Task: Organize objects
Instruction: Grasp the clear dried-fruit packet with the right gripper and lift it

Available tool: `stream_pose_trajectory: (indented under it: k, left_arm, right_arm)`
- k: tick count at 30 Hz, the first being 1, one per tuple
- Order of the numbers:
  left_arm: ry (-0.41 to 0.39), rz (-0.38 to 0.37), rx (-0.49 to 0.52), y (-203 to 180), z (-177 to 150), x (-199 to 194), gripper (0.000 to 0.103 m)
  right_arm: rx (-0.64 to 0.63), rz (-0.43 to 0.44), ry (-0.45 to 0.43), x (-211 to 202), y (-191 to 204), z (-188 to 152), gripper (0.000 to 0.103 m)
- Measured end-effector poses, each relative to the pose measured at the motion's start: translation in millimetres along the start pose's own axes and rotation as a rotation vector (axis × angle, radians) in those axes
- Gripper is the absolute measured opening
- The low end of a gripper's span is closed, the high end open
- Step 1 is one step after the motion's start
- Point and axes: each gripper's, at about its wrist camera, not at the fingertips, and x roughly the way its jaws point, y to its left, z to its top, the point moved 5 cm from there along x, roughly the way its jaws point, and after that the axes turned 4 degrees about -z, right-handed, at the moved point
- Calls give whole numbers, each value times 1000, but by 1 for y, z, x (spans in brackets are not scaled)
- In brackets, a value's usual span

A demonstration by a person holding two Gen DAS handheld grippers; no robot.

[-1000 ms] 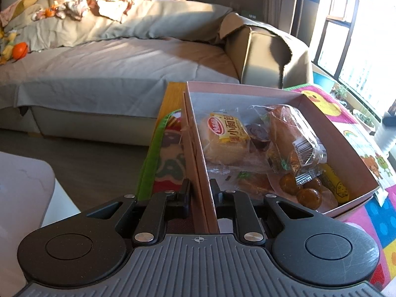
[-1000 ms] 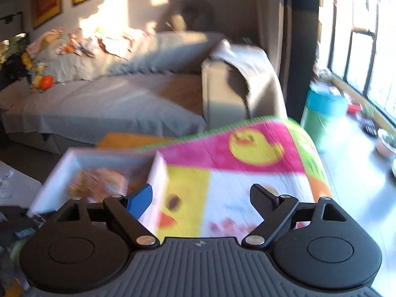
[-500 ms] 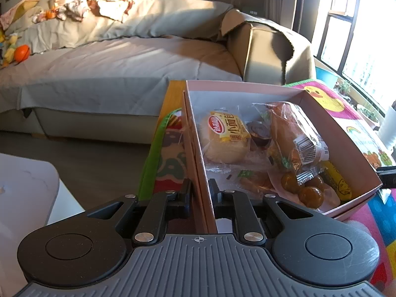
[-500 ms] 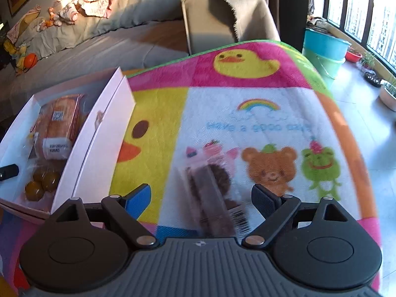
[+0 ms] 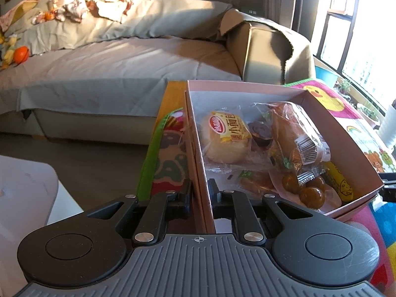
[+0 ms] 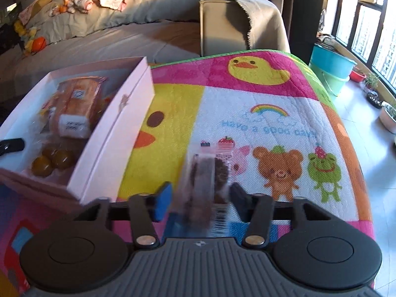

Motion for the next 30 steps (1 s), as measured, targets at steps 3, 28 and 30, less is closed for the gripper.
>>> stream_pose_trajectory:
  k: [3,28,30]
  left_arm:
    - [-1,-1,-3,1,0,0,16]
    - [-16,-16,-35,0,-4,-5,16]
    - [-17,-16,-36,0,-4,-5,16]
  right_arm:
    - [-17,-4,6,-7,2,-7,40]
    - [-161,105,-187,-200,58,-18,39]
    - [-172,139,-229,-213,68,-8,39]
